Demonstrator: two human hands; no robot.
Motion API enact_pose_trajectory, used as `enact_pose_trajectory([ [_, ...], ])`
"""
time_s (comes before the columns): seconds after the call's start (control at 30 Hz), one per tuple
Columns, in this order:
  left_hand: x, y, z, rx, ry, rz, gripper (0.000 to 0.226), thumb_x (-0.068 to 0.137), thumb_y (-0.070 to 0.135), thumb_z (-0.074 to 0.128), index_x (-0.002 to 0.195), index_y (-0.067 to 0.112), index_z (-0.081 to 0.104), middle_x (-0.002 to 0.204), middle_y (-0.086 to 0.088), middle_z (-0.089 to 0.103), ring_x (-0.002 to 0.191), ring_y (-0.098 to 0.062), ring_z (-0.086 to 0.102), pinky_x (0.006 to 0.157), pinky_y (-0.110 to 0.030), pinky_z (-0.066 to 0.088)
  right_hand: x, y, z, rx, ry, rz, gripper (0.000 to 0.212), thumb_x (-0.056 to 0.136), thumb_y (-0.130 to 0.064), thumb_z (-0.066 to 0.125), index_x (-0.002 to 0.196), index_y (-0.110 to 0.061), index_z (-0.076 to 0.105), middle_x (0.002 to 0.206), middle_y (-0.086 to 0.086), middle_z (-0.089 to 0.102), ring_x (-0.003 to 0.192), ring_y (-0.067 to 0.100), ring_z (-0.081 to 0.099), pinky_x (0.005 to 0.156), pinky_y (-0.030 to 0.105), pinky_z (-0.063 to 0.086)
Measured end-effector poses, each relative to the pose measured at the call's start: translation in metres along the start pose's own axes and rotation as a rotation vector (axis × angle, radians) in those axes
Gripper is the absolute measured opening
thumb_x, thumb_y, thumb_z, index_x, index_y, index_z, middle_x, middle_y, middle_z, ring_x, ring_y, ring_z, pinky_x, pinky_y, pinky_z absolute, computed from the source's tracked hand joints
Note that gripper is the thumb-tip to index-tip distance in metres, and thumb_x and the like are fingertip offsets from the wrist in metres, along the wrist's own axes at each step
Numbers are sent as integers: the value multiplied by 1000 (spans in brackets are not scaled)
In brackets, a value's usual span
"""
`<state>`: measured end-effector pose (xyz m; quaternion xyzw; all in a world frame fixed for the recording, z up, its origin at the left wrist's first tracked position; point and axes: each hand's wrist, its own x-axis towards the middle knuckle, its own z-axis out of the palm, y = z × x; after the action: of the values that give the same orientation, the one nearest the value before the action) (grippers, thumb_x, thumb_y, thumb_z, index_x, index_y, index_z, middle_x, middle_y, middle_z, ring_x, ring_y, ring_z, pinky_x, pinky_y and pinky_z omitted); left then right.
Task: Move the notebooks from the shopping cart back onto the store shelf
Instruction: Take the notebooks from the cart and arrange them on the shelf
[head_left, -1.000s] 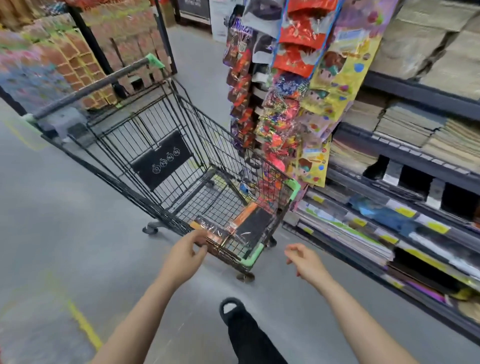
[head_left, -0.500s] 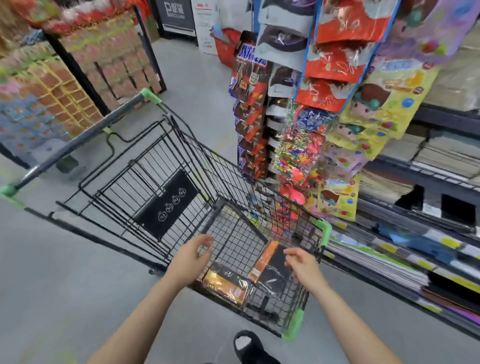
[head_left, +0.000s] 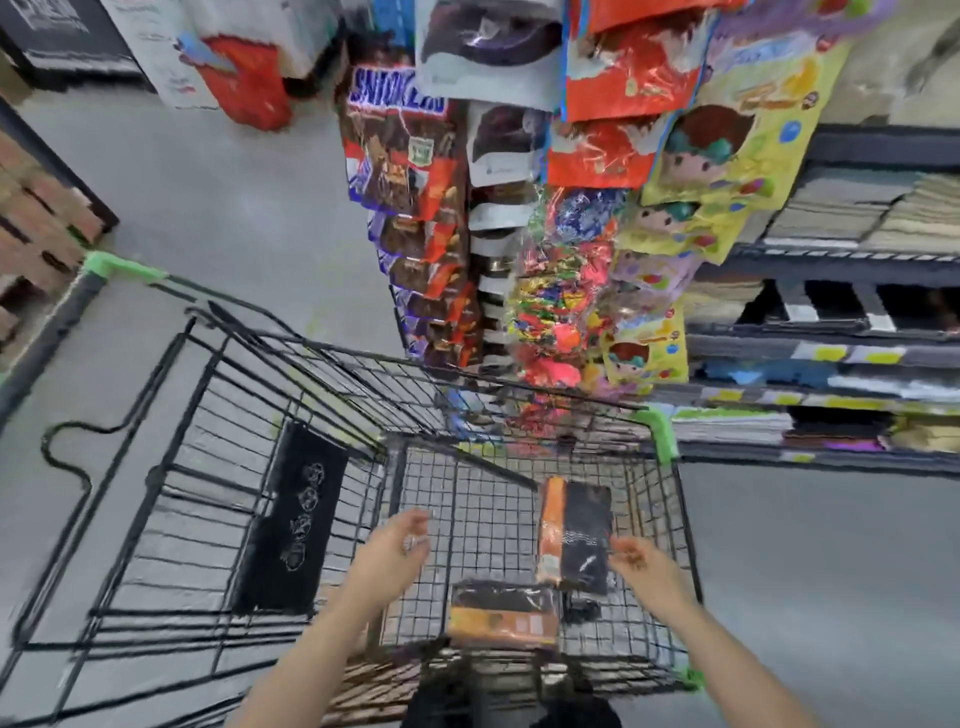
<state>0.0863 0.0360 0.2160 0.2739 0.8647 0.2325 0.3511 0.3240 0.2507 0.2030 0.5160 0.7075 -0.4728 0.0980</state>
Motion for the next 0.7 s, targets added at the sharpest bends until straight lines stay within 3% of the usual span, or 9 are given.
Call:
enact_pose_trajectory([
  [0.07,24,-5,8,-3,-68,24,32,91,20,51,123,19,52,114,5,60,96,-14,58,84,-27,47,6,7,15,-10,24,47,28,87,-13,60,114,-6,56,91,5,58,78,14,53,59,7,40],
  [0.2,77,-6,54,16,-197,81,30,93,20,50,123,19,52,114,5,57,86,-7,55,72,-17,44,37,26,43,5,99,116,32,86,-12,60,117,-5,57,99,3,59,87,14,54,68,17,43],
  [0.27,103,-4,95,-16,-298,85,32,93,20,51,124,18,51,118,4,56,97,-7,55,83,-17,44,60,41,57,-8,132,158,31,87,-10,58,118,-4,56,107,8,58,90,19,57,71,11,44],
  [0.33,120,0,127,-1,-372,103,38,91,19,53,129,16,49,130,0,53,113,-9,51,98,-19,38,79,47,67,10,175,204,35,87,-9,58,121,-4,55,113,14,55,93,25,61,85,26,49],
  [0.4,138,0,165,-15,-421,78,49,91,21,54,137,15,40,140,-6,46,126,-14,46,106,-22,33,103,62,82,-5,209,253,37,87,-15,58,123,-9,53,115,11,50,86,21,60,86,31,50],
  [0.47,150,-3,196,-22,-477,23,65,91,27,55,146,16,22,130,-12,55,115,-15,56,98,-17,40,125,77,95,-33,246,302,33,87,-21,57,119,-12,52,115,11,51,85,22,61,83,34,53],
  [0.53,153,-6,219,-14,-527,-57,69,92,36,53,147,19,15,105,-5,65,91,-10,63,84,-13,44,139,93,109,-40,270,322,27,86,-22,57,111,-11,54,110,11,57,87,23,62,81,37,54],
  [0.63,151,-17,242,-90,-499,-122,54,90,33,55,138,13,39,125,1,59,108,-16,59,99,-23,41,147,104,117,-23,284,313,21,85,-17,59,105,-10,55,106,9,57,84,19,59,76,29,51],
  [0.7,150,-18,244,-185,-444,-154,39,90,25,57,127,13,50,117,7,56,96,-13,63,84,-13,45,149,103,115,51,308,296,17,84,-13,59,100,-12,54,103,9,57,77,14,57,71,30,49],
])
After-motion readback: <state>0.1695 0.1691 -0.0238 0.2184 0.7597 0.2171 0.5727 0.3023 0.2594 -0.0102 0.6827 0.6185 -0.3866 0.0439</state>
